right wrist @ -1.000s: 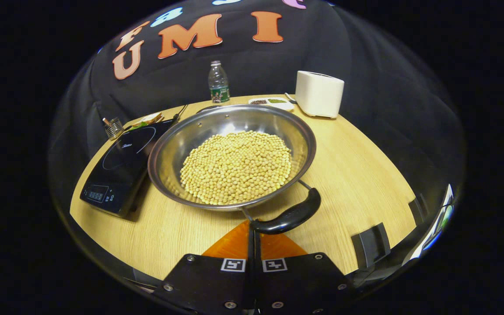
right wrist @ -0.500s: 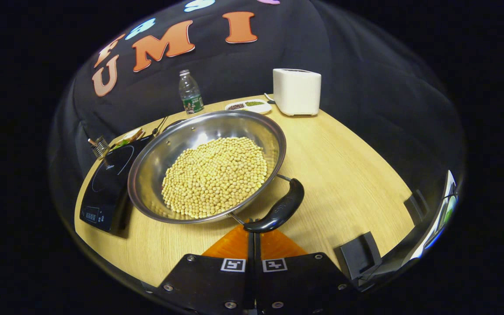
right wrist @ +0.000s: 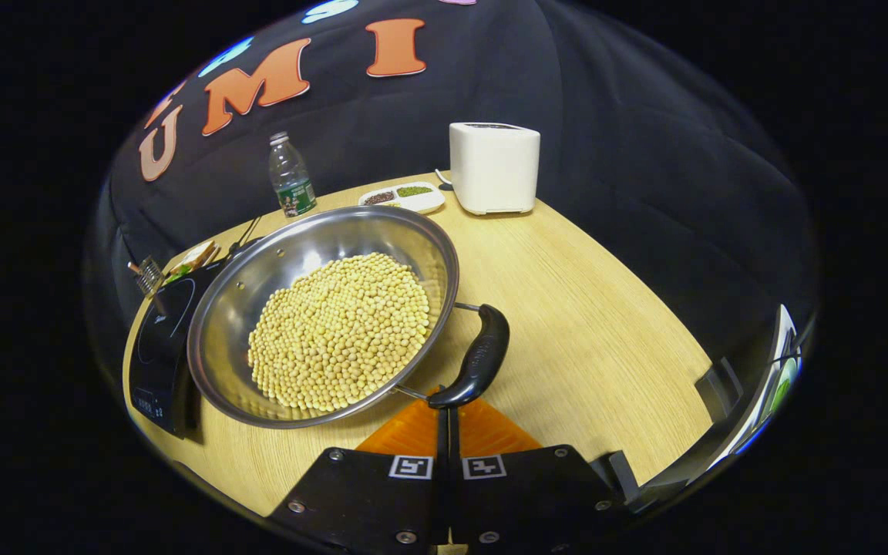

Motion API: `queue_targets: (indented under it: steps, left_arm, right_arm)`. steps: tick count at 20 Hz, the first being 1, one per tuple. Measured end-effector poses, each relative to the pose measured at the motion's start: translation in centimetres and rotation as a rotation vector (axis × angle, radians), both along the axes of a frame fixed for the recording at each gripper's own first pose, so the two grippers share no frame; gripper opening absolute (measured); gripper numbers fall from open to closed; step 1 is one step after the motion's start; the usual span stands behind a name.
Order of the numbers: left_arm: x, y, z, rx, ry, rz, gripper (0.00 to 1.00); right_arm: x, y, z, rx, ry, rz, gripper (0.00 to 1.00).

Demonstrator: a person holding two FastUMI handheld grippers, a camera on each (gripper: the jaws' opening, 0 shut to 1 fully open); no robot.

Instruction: First push the handle of the pot to place it horizontally, then grasp the pot with both hands and set it on the induction cooktop.

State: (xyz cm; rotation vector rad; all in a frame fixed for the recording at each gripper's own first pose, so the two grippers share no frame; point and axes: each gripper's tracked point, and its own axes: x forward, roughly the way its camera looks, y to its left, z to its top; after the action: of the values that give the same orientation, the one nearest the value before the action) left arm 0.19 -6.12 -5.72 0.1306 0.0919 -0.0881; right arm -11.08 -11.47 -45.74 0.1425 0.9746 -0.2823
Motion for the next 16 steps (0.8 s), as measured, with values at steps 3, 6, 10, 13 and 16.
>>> queue_targets:
  steps: [3, 6, 10, 13, 16]
  left_arm:
    - [0.3, 0.3, -0.3, 0.001, 0.006, 0.008, 0.97]
    - [0.7, 0.2, -0.6, -0.003, 0.014, 0.009, 0.98]
    - [1.2, 0.1, -1.1, -0.010, 0.025, 0.008, 0.97]
    - [1.7, -0.1, -1.6, -0.011, 0.036, 0.008, 0.97]
    - [2.3, 0.0, -2.1, -0.017, 0.049, 0.010, 0.98]
  right_arm:
    - [0.9, -0.9, -0.3, 0.014, 0.000, -0.018, 0.00]
    - [1.8, -1.8, -0.4, 0.011, 0.003, -0.030, 0.00]
    - [3.3, -2.8, -0.6, 0.012, 0.002, -0.050, 0.00]
    - [4.7, -3.4, -1.0, 0.018, 0.000, -0.060, 0.00]
    - [6.0, -3.7, -1.4, 0.024, 0.001, -0.068, 0.00]
